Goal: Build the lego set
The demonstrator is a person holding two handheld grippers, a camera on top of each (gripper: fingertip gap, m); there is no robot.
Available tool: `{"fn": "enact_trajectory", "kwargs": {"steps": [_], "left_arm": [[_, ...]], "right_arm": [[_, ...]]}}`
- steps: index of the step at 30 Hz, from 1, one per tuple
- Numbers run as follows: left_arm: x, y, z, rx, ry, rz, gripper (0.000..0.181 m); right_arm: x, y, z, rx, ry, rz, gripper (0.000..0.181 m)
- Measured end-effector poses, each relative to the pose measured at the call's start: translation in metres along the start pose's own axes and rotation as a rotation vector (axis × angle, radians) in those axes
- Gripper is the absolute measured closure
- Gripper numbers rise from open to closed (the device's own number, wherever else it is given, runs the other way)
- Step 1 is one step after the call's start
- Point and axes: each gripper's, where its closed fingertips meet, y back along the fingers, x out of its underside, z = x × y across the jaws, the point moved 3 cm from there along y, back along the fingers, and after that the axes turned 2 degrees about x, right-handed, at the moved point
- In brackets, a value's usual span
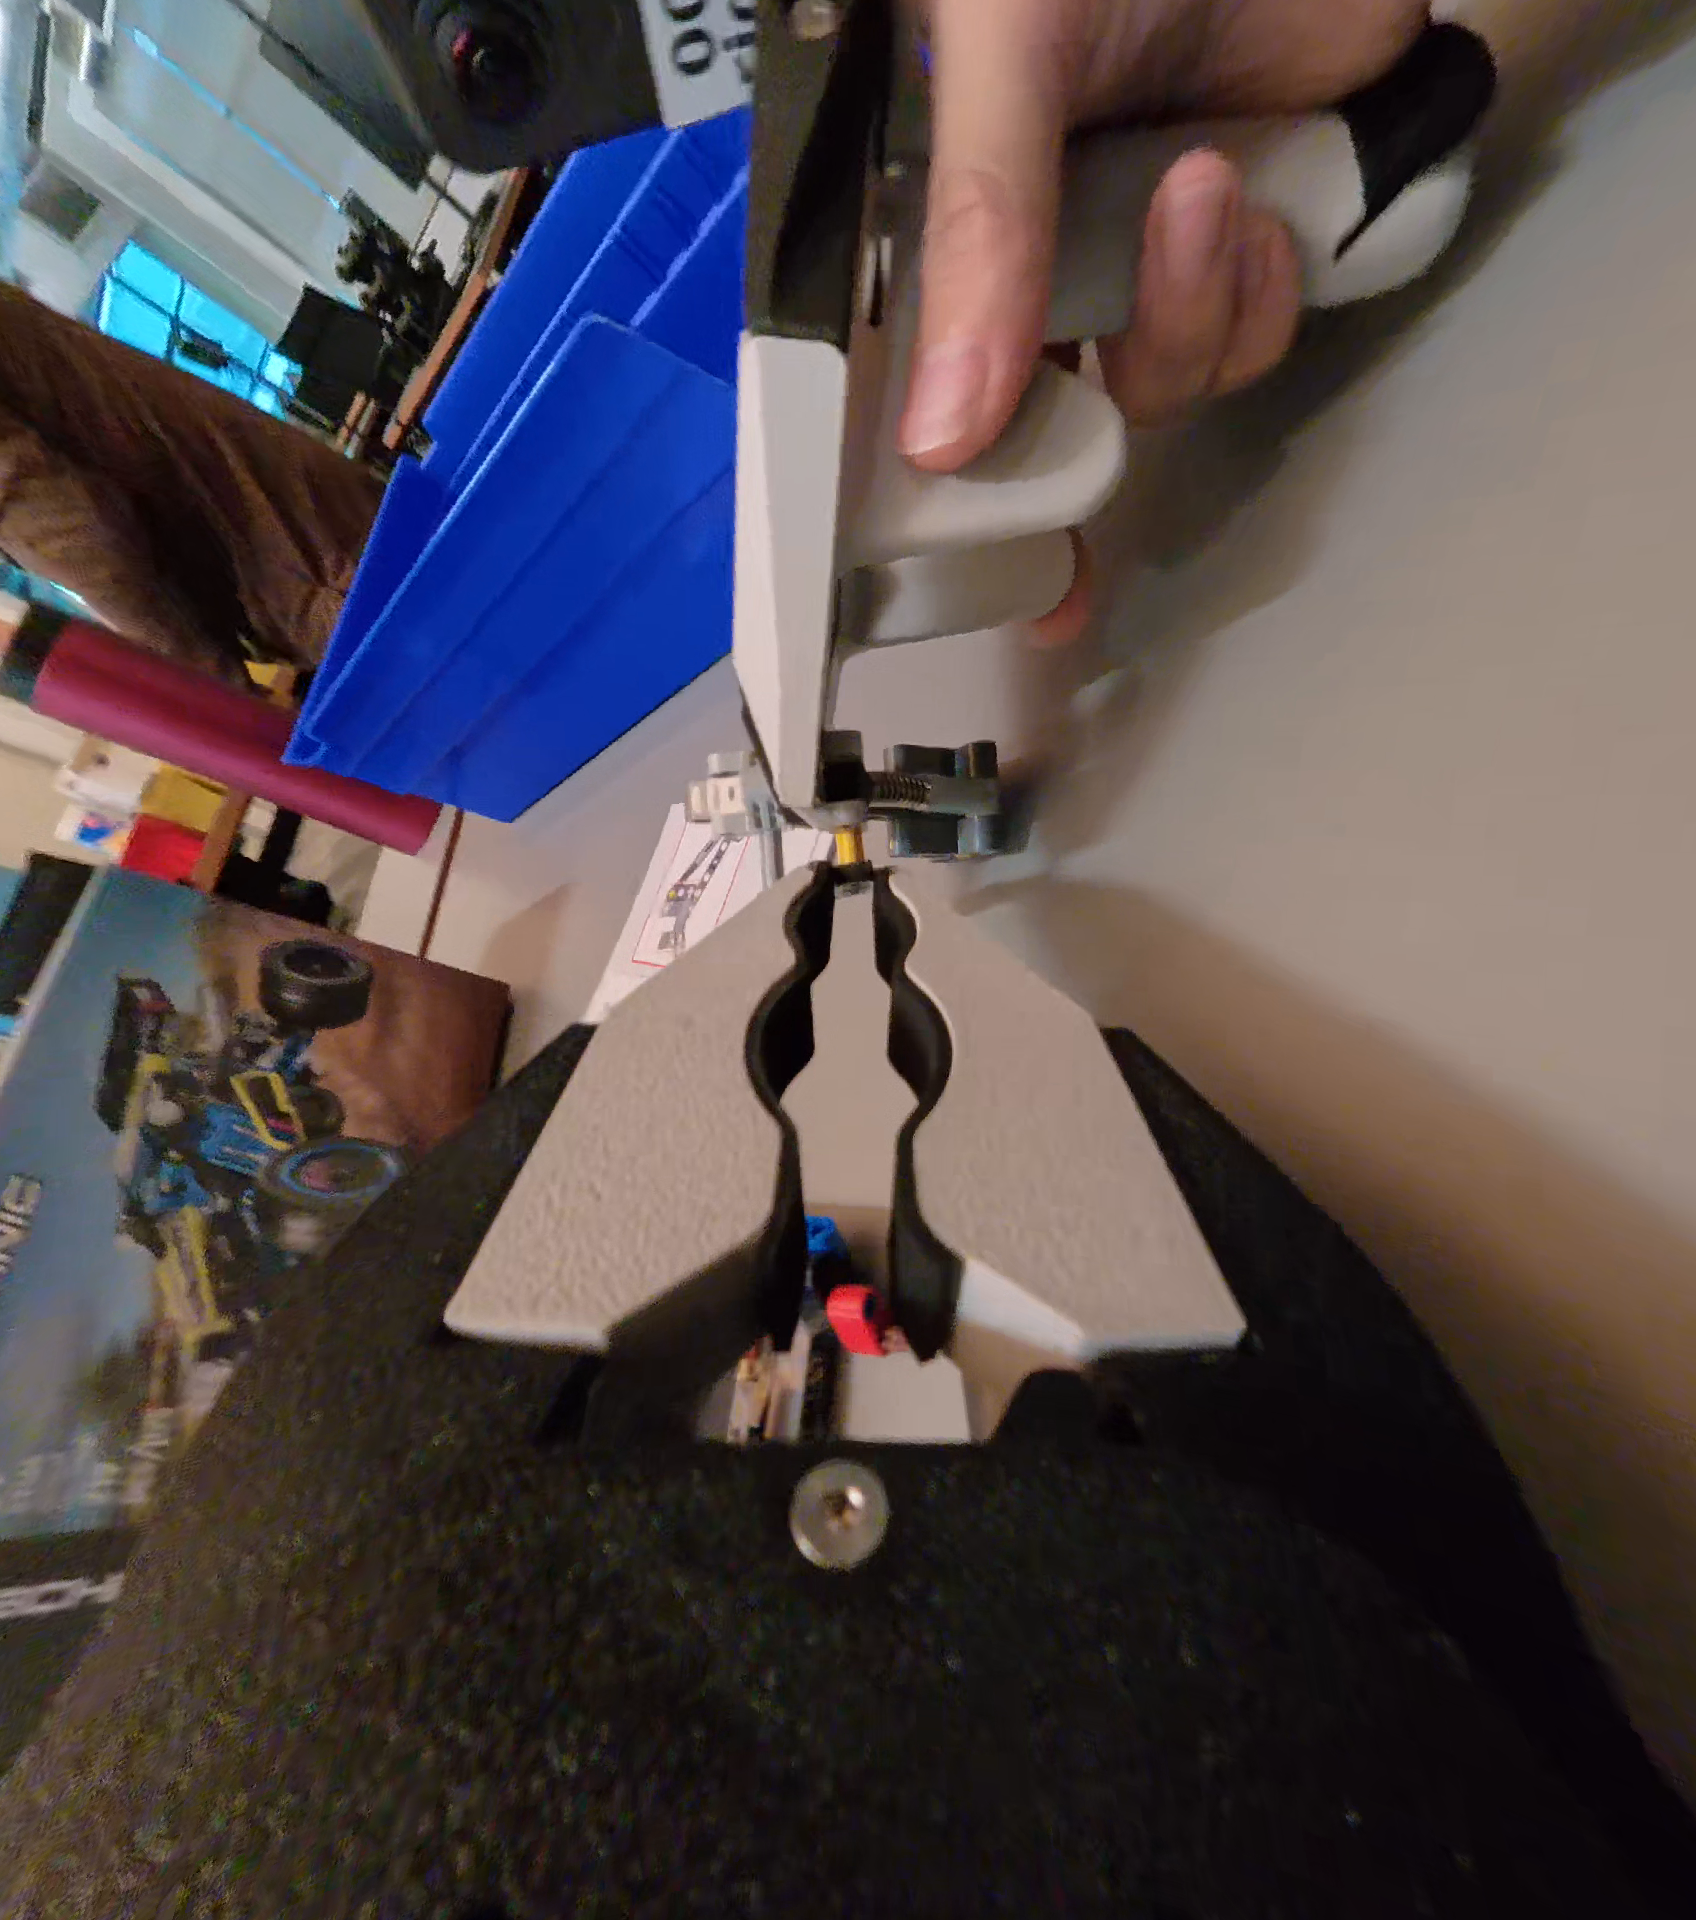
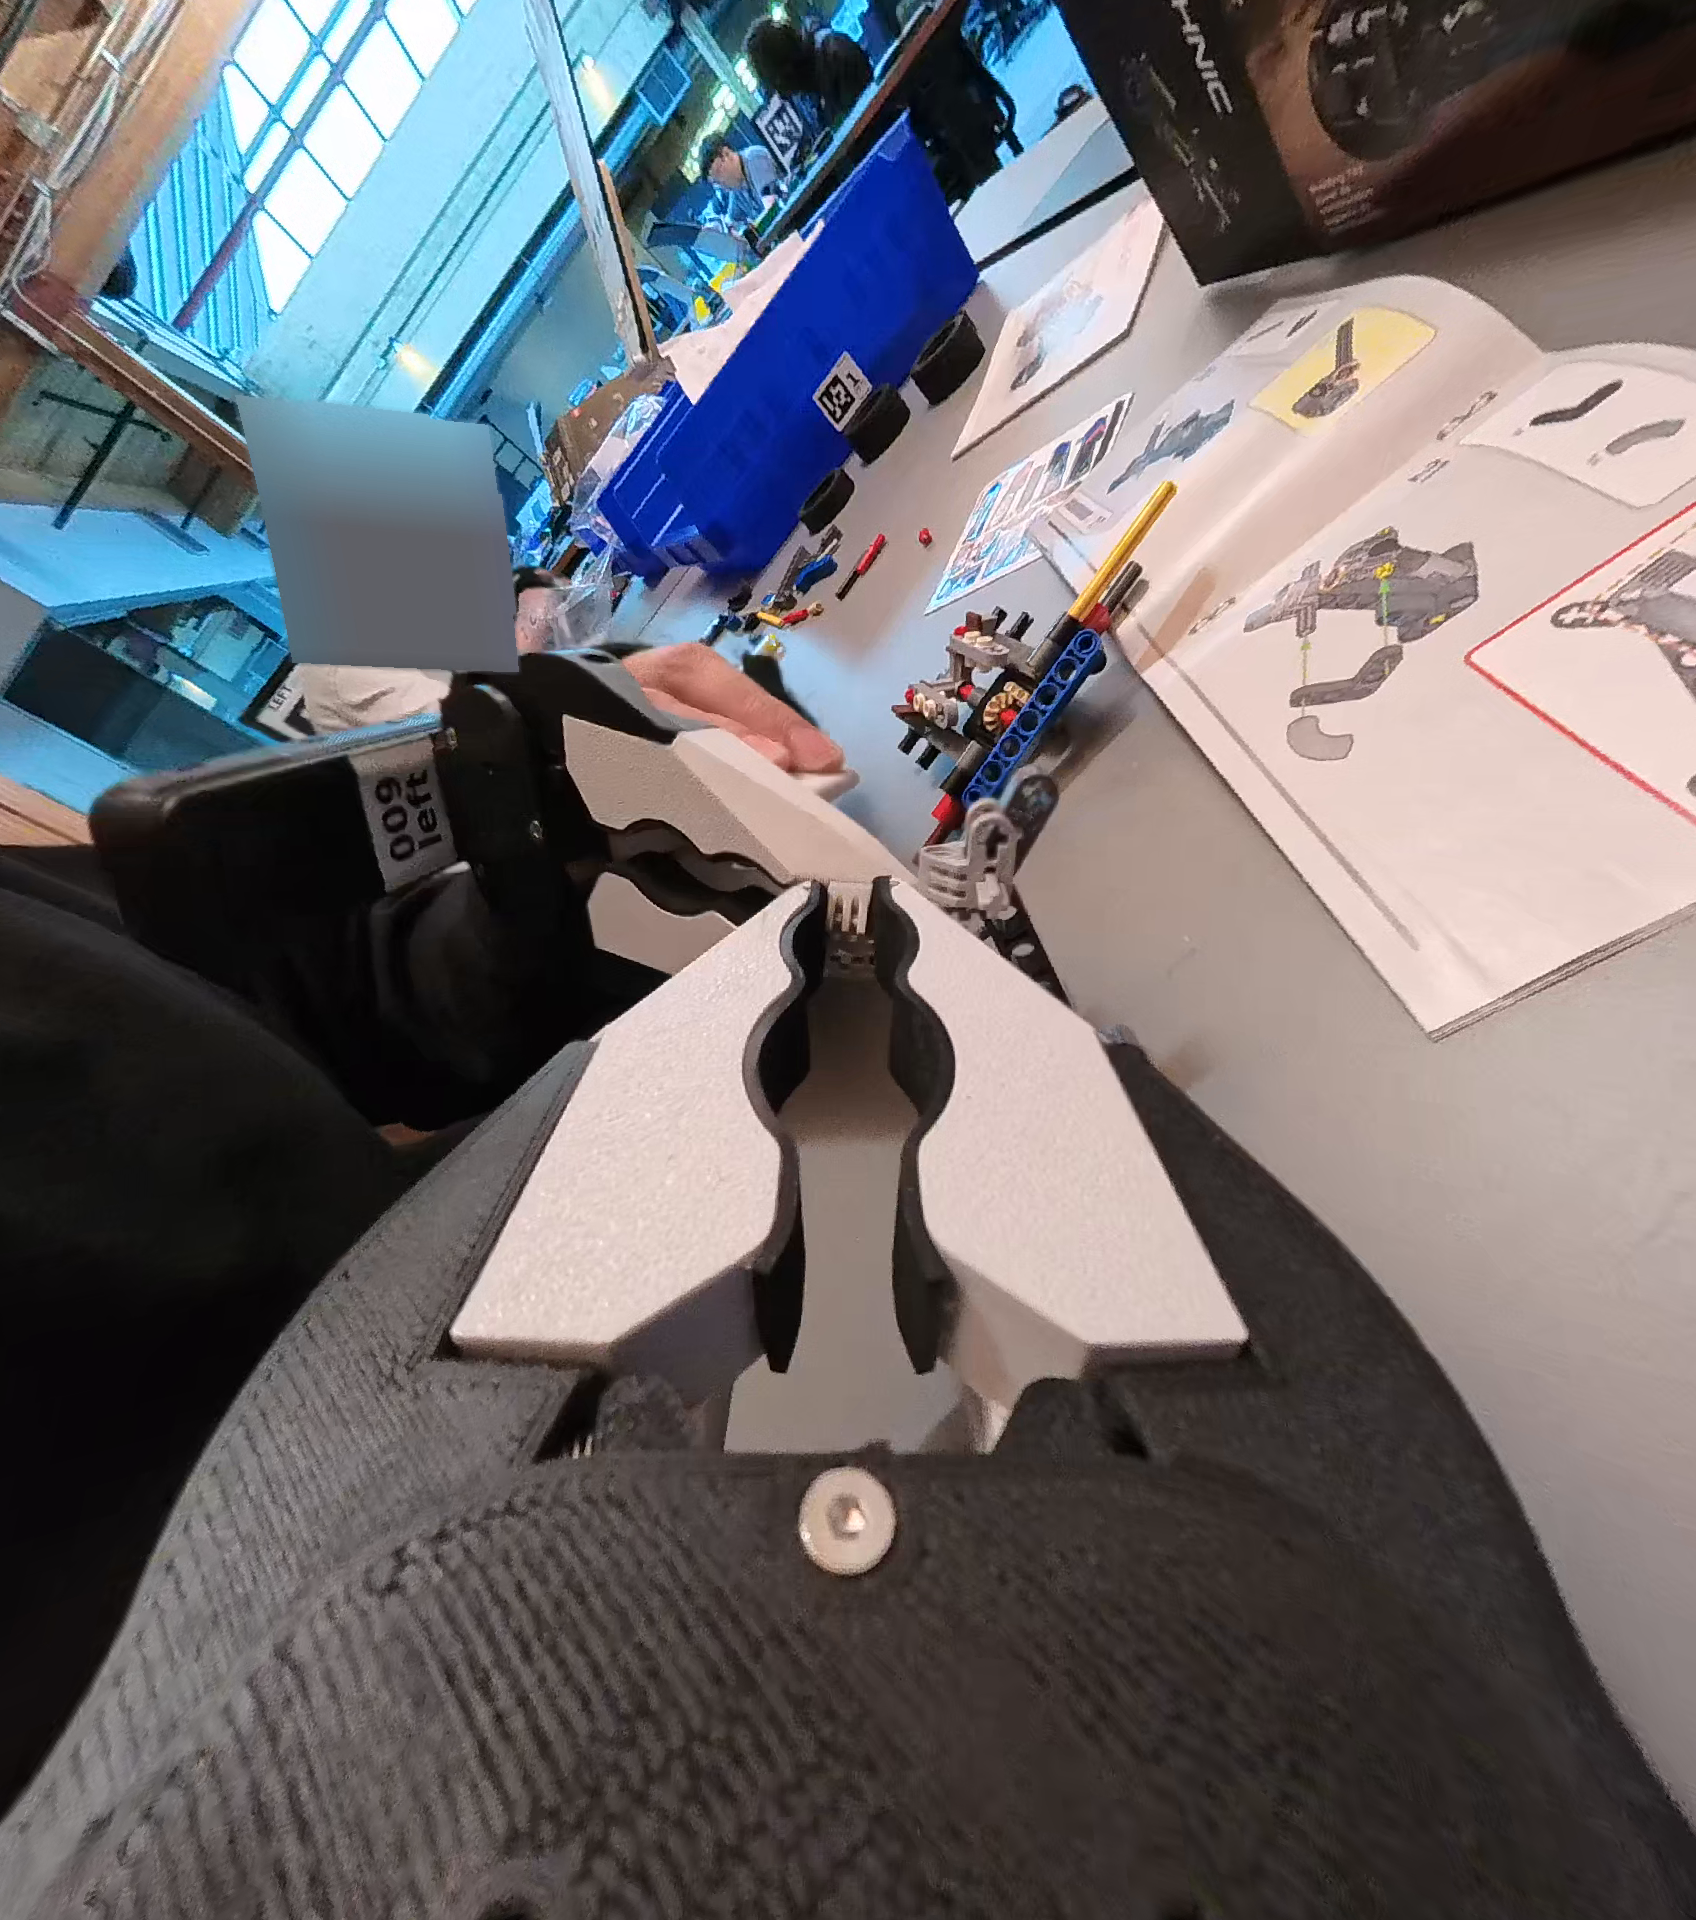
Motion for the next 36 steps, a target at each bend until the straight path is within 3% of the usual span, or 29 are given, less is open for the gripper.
{"fn": "enact_trajectory", "kwargs": {"steps": [4, 8, 13, 17, 20, 22, 24, 26, 29, 30, 32, 36], "left_arm": [[0.0, 0.001, 0.003, -0.011, 0.05, -0.012, 0.177], [0.0, 0.002, 0.003, -0.014, 0.058, -0.013, 0.177], [-0.003, 0.0, 0.004, -0.016, 0.055, -0.023, 0.177], [0.001, 0.002, -0.002, -0.012, 0.001, -0.017, 0.177], [-0.001, 0.001, -0.006, -0.025, -0.086, -0.018, 0.176], [-0.002, 0.0, -0.009, -0.022, -0.126, -0.016, 0.176], [-0.003, -0.001, -0.01, -0.024, -0.146, -0.018, 0.176], [-0.003, -0.001, -0.011, -0.018, -0.154, -0.017, 0.176], [-0.003, 0.0, -0.013, -0.018, -0.161, -0.021, 0.176], [-0.003, 0.0, -0.013, -0.016, -0.159, -0.023, 0.176], [-0.003, 0.0, -0.013, -0.017, -0.157, -0.027, 0.176], [-0.008, 0.001, -0.015, -0.001, -0.167, -0.066, 0.176]], "right_arm": [[-0.003, 0.001, -0.001, -0.004, 0.014, -0.054, 0.172], [-0.002, 0.007, -0.002, 0.053, 0.066, -0.043, 0.155], [-0.006, 0.009, 0.001, 0.063, 0.116, -0.066, 0.181], [-0.01, 0.026, 0.007, 0.095, 0.203, -0.049, 0.16], [-0.011, 0.04, 0.0, 0.244, 0.391, 0.027, 0.164], [-0.01, 0.038, -0.005, 0.314, 0.529, 0.067, 0.157], [-0.005, 0.028, -0.007, 0.278, 0.535, 0.086, 0.152], [0.0, 0.018, -0.005, 0.207, 0.547, 0.094, 0.162], [-0.001, 0.014, -0.007, 0.22, 0.585, 0.08, 0.166], [0.0, 0.013, -0.007, 0.218, 0.595, 0.088, 0.166], [0.004, 0.015, -0.011, 0.242, 0.611, 0.13, 0.148], [0.001, 0.018, -0.011, 0.247, 0.645, 0.111, 0.154]]}}
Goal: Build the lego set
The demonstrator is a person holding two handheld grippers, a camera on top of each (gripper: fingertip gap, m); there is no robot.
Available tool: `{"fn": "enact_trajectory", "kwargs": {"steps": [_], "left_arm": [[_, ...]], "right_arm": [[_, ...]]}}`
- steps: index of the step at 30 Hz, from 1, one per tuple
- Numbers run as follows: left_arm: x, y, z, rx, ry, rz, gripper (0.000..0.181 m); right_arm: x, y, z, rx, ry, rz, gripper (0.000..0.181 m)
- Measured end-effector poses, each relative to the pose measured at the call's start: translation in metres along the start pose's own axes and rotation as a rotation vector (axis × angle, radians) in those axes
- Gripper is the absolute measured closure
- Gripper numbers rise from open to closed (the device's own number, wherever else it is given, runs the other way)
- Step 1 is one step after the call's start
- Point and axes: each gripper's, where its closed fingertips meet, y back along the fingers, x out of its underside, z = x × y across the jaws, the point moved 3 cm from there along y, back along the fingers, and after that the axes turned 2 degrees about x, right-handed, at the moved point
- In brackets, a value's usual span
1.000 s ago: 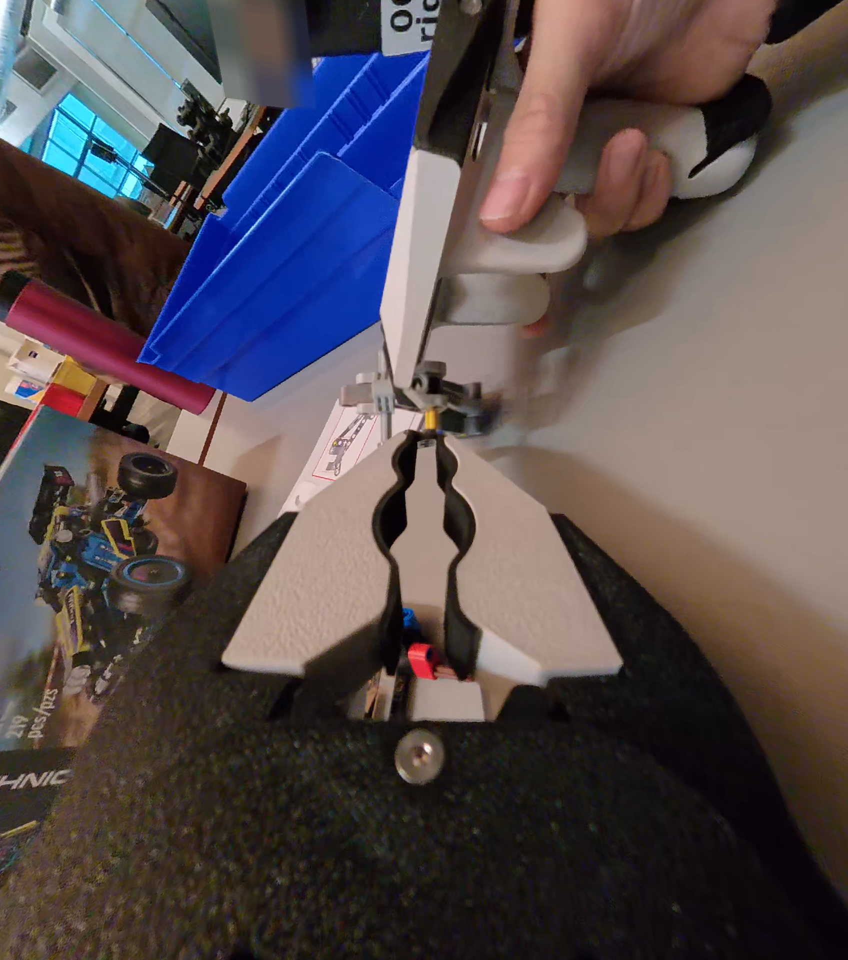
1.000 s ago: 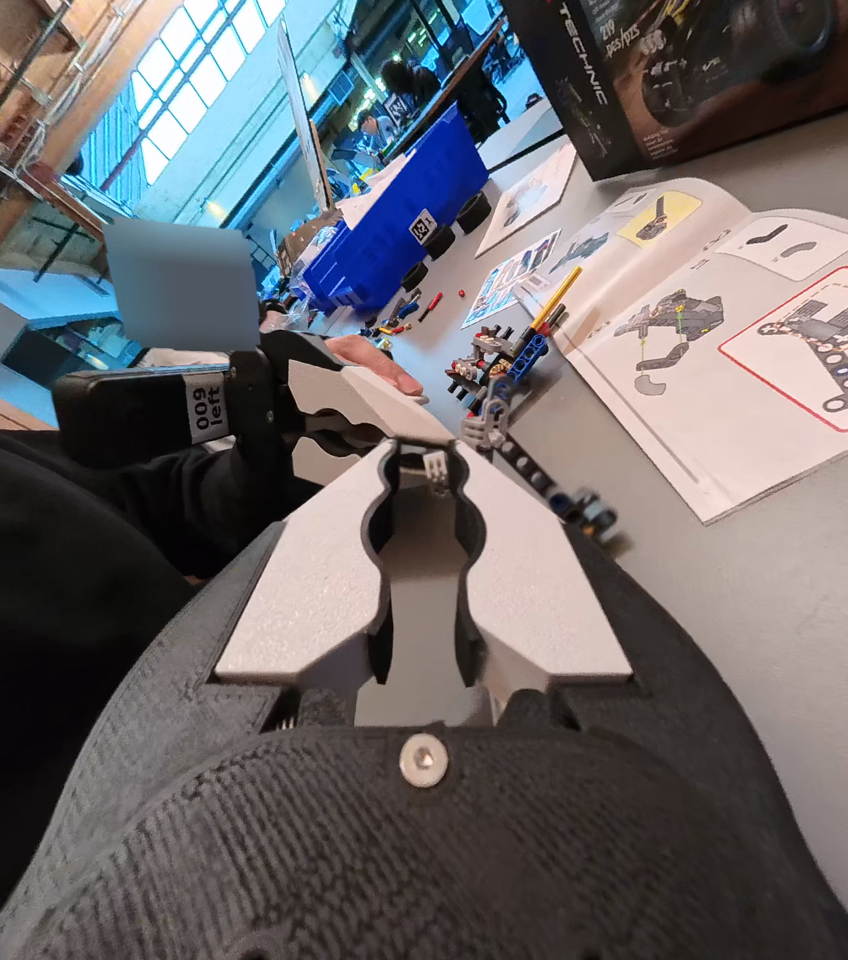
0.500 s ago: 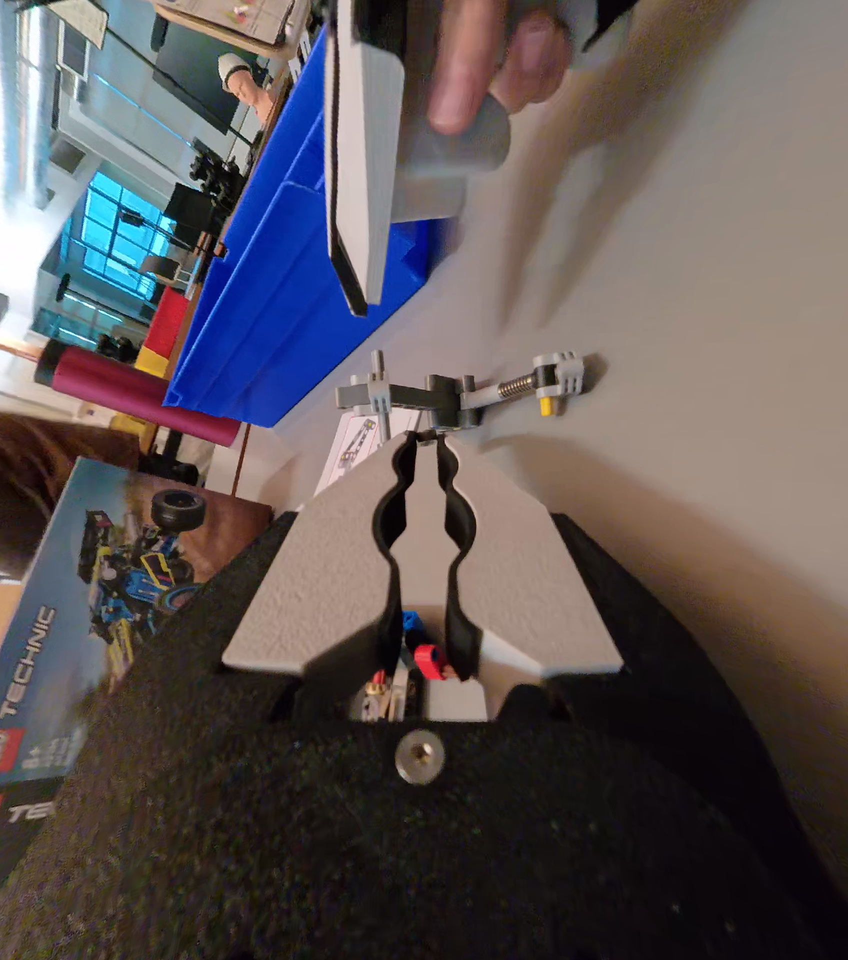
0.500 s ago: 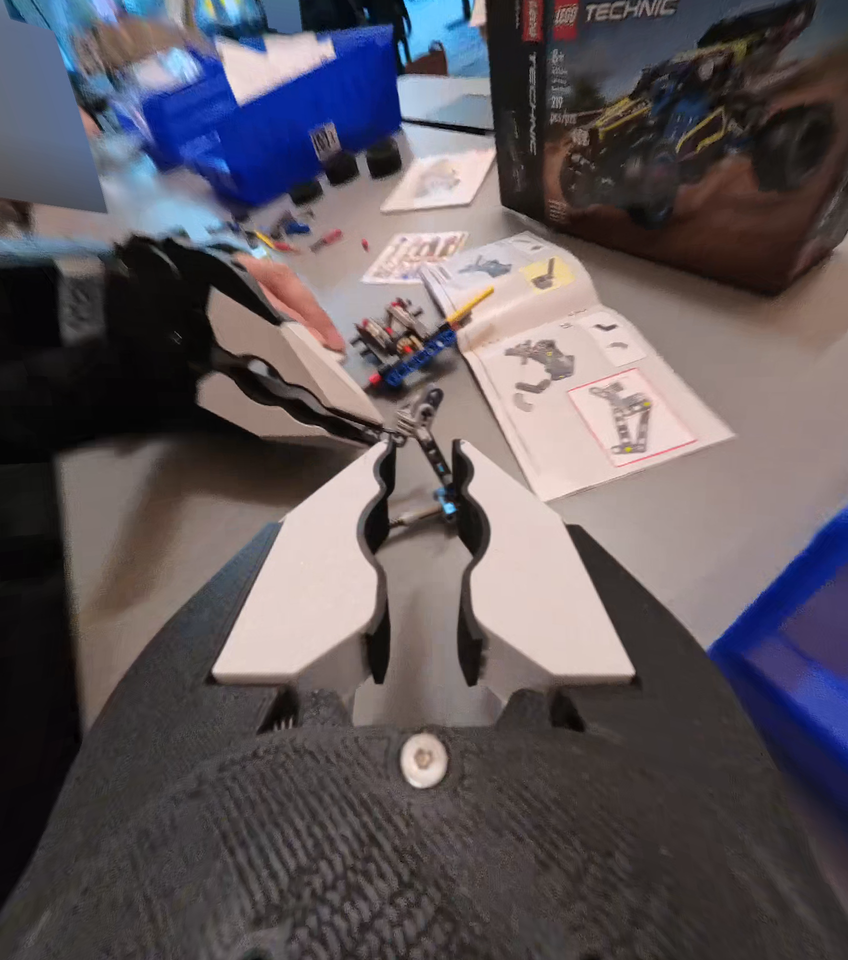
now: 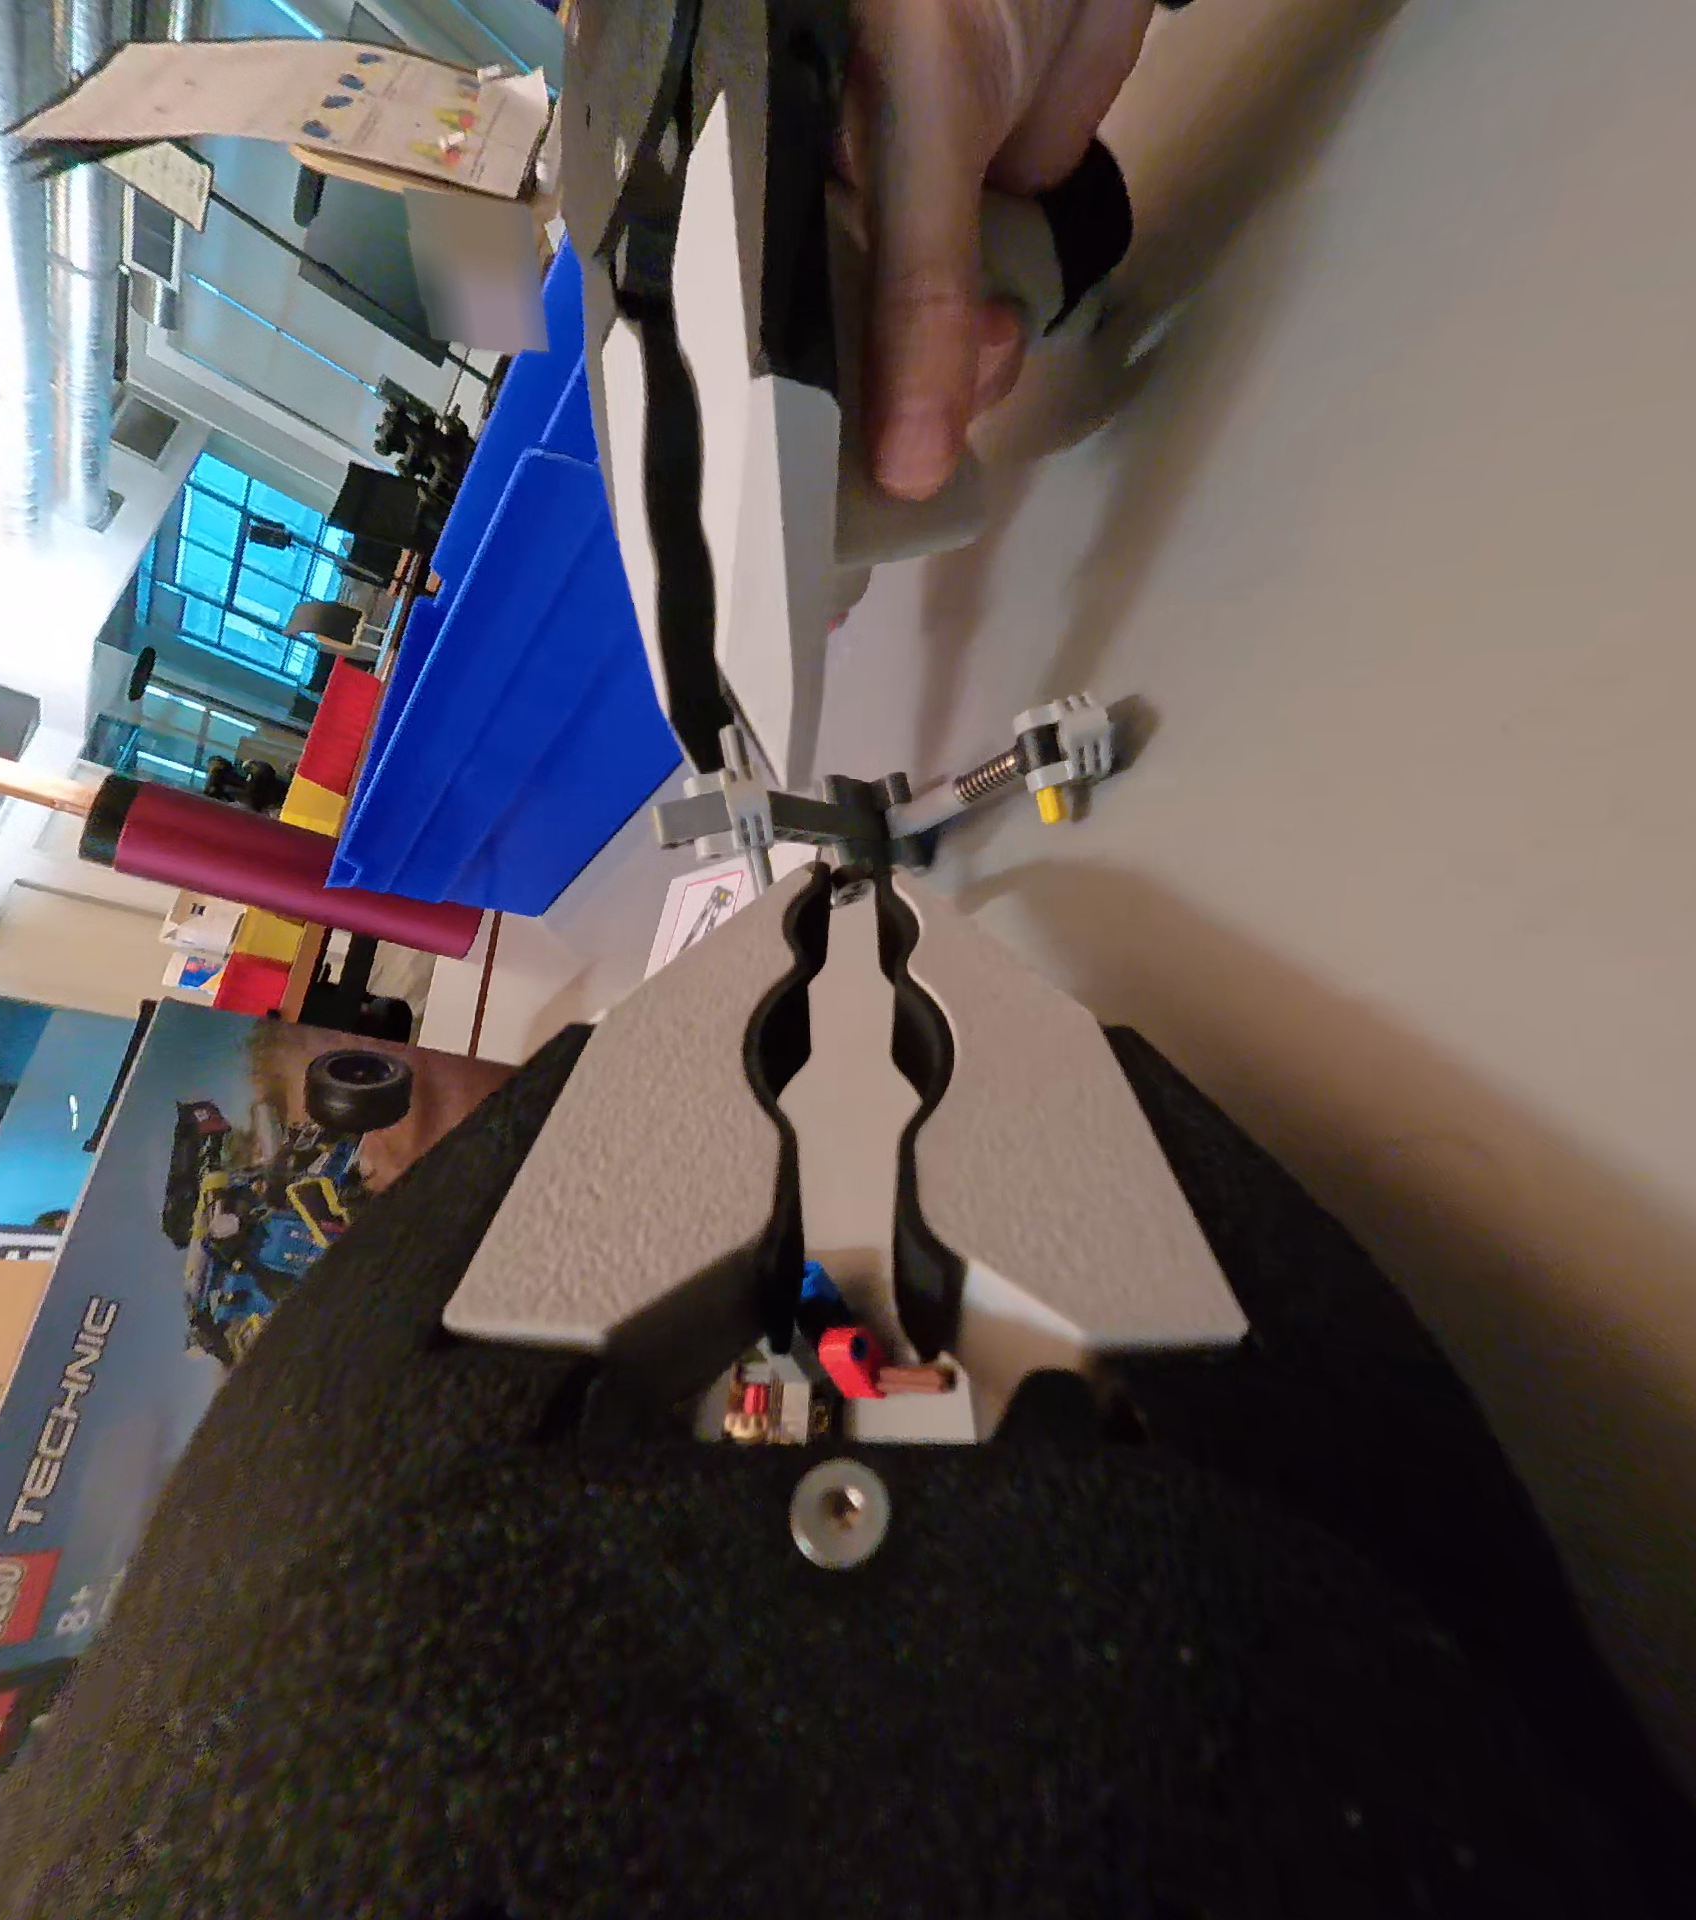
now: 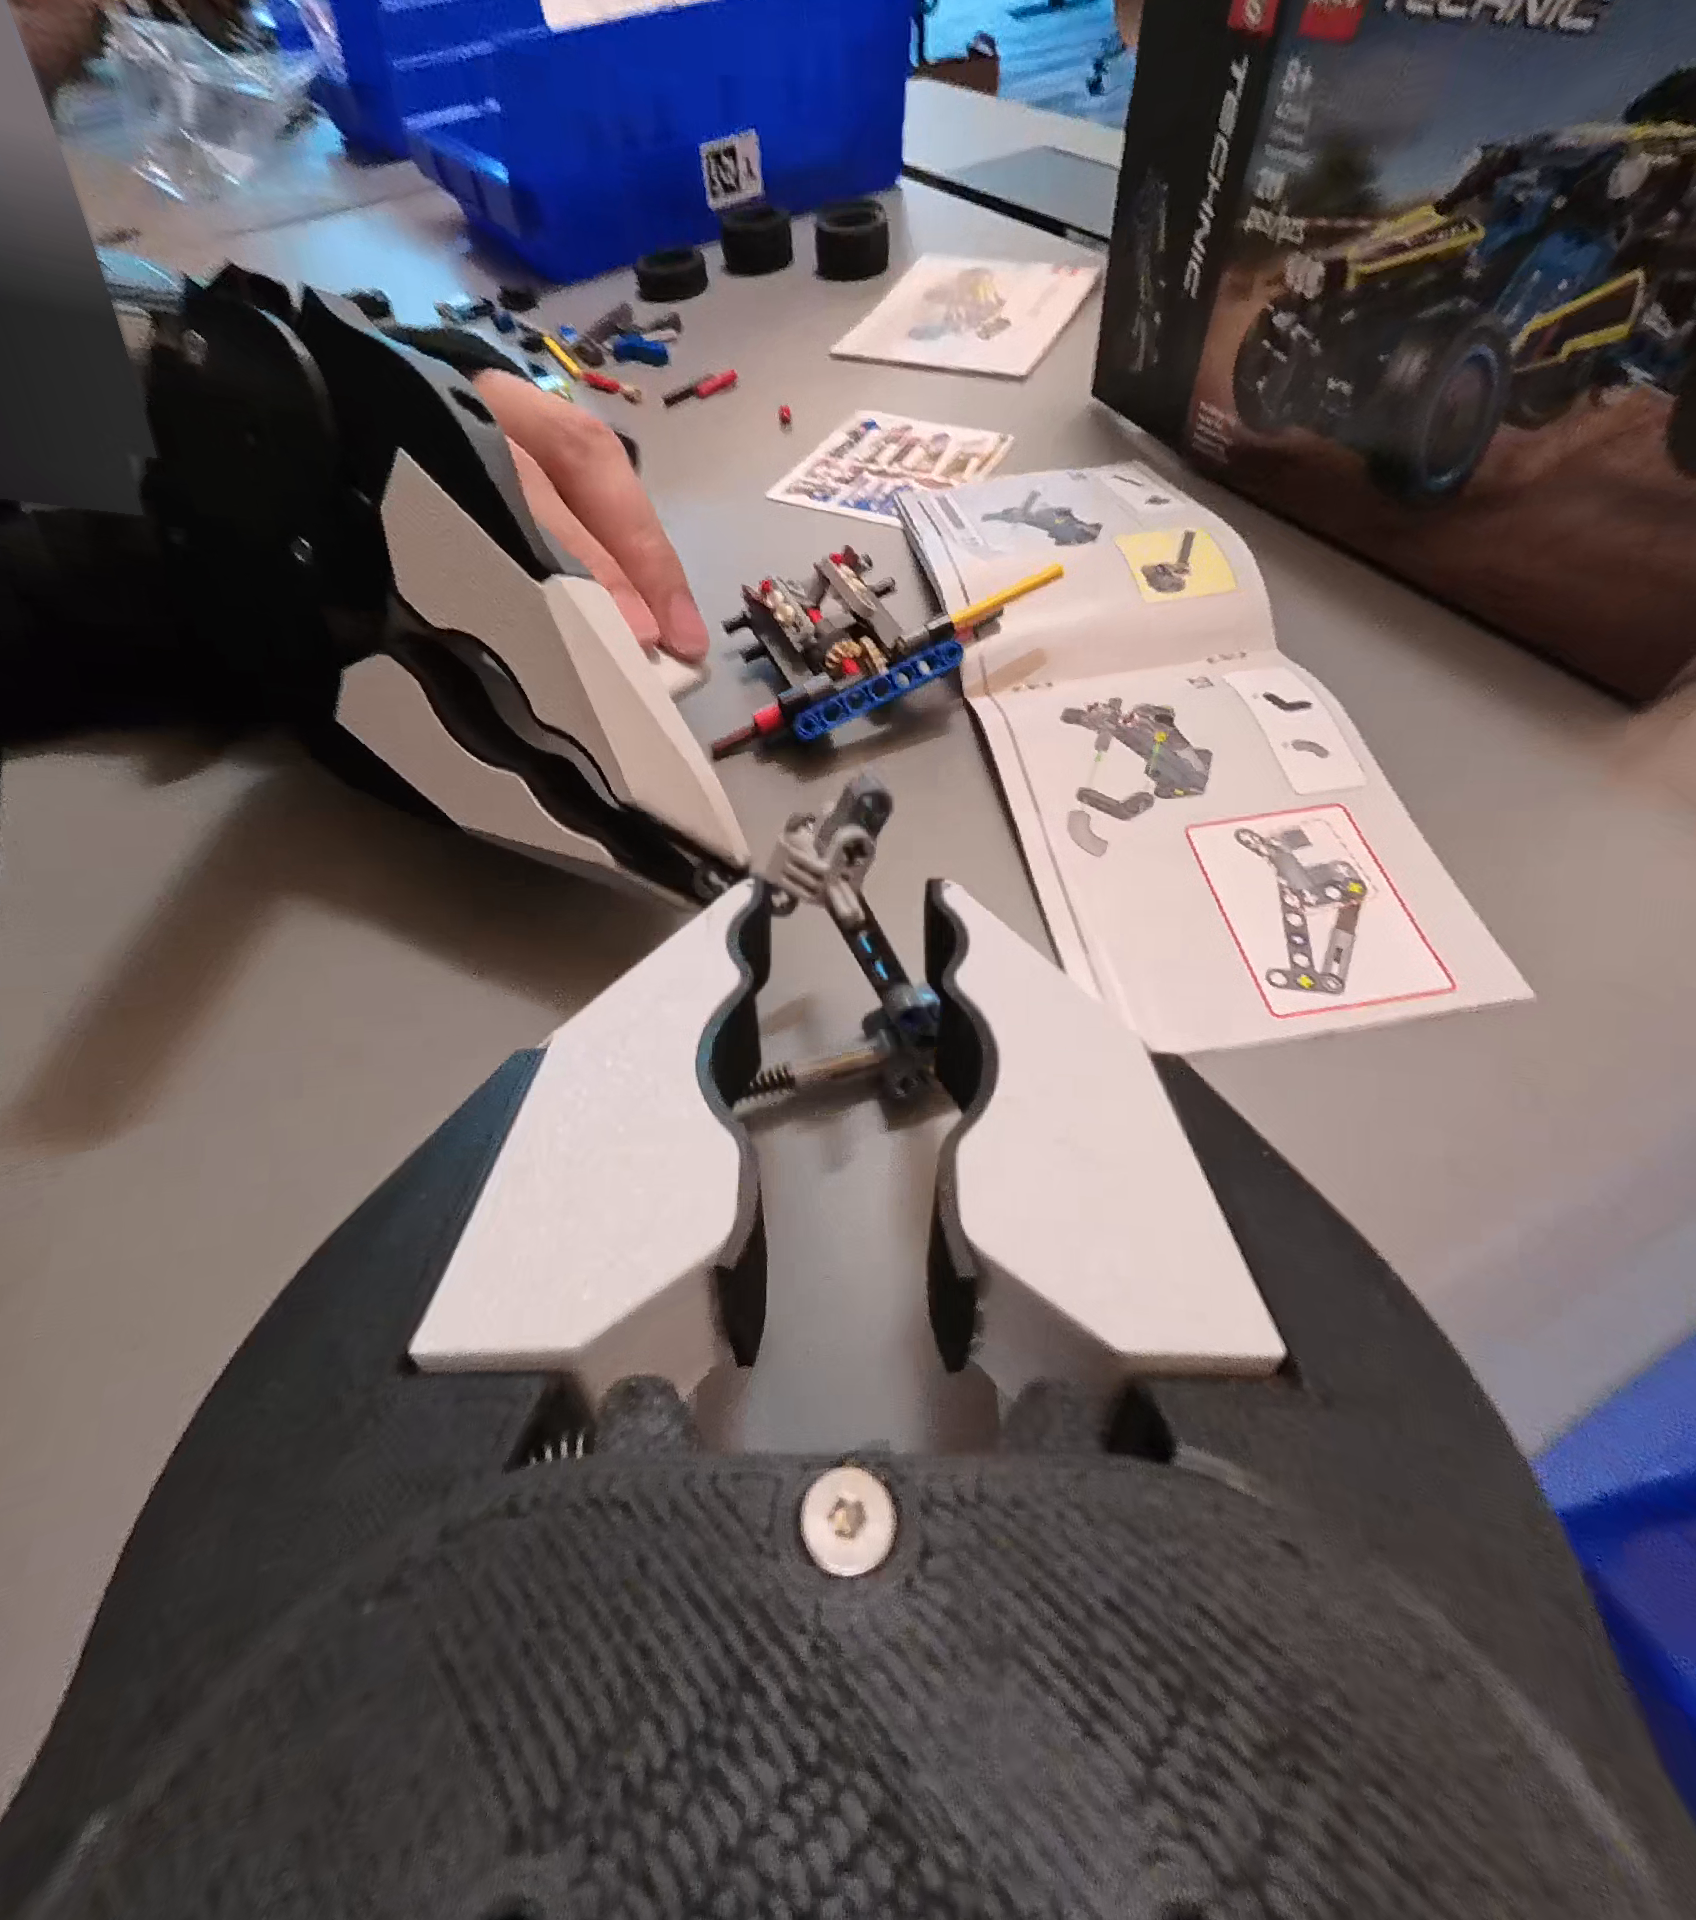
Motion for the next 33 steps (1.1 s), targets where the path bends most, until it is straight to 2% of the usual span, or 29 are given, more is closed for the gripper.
{"fn": "enact_trajectory", "kwargs": {"steps": [3, 5, 9, 12, 14, 16, 18, 21, 23, 25, 30, 33], "left_arm": [[-0.002, -0.001, -0.001, 0.002, -0.033, -0.006, 0.176], [-0.004, 0.0, -0.002, 0.002, -0.06, -0.009, 0.176], [-0.005, -0.001, -0.006, 0.012, -0.112, -0.005, 0.176], [-0.001, -0.001, -0.006, 0.005, -0.102, 0.015, 0.175], [-0.003, 0.001, -0.003, -0.004, -0.04, -0.014, 0.172], [-0.005, 0.005, 0.002, 0.015, 0.094, -0.07, 0.163], [-0.008, 0.01, 0.007, 0.084, 0.313, -0.153, 0.159], [-0.007, 0.019, 0.031, 0.099, 0.659, -0.246, 0.165], [-0.002, 0.021, 0.037, 0.157, 0.809, -0.271, 0.164], [-0.001, 0.023, 0.035, 0.21, 0.838, -0.273, 0.166], [-0.005, 0.02, 0.022, 0.261, 0.747, -0.228, 0.17], [-0.008, 0.021, 0.02, 0.275, 0.731, -0.249, 0.174]], "right_arm": [[-0.002, 0.0, 0.009, -0.097, -0.023, -0.012, 0.14], [-0.002, -0.001, 0.01, -0.133, -0.071, -0.009, 0.137], [-0.003, -0.008, 0.011, -0.153, -0.09, 0.011, 0.162], [0.001, -0.008, 0.01, -0.155, -0.09, 0.039, 0.166], [-0.001, -0.007, 0.011, -0.161, -0.094, 0.024, 0.166], [-0.002, -0.006, 0.011, -0.158, -0.093, 0.012, 0.167], [-0.004, -0.004, 0.012, -0.166, -0.095, -0.007, 0.167], [-0.009, -0.001, 0.019, -0.2, -0.085, -0.052, 0.167], [-0.011, -0.001, 0.022, -0.195, -0.063, -0.074, 0.167], [-0.011, -0.002, 0.024, -0.191, -0.037, -0.075, 0.167], [-0.017, -0.002, 0.03, -0.201, 0.002, -0.124, 0.167], [-0.019, 0.0, 0.035, -0.218, 0.044, -0.146, 0.167]]}}
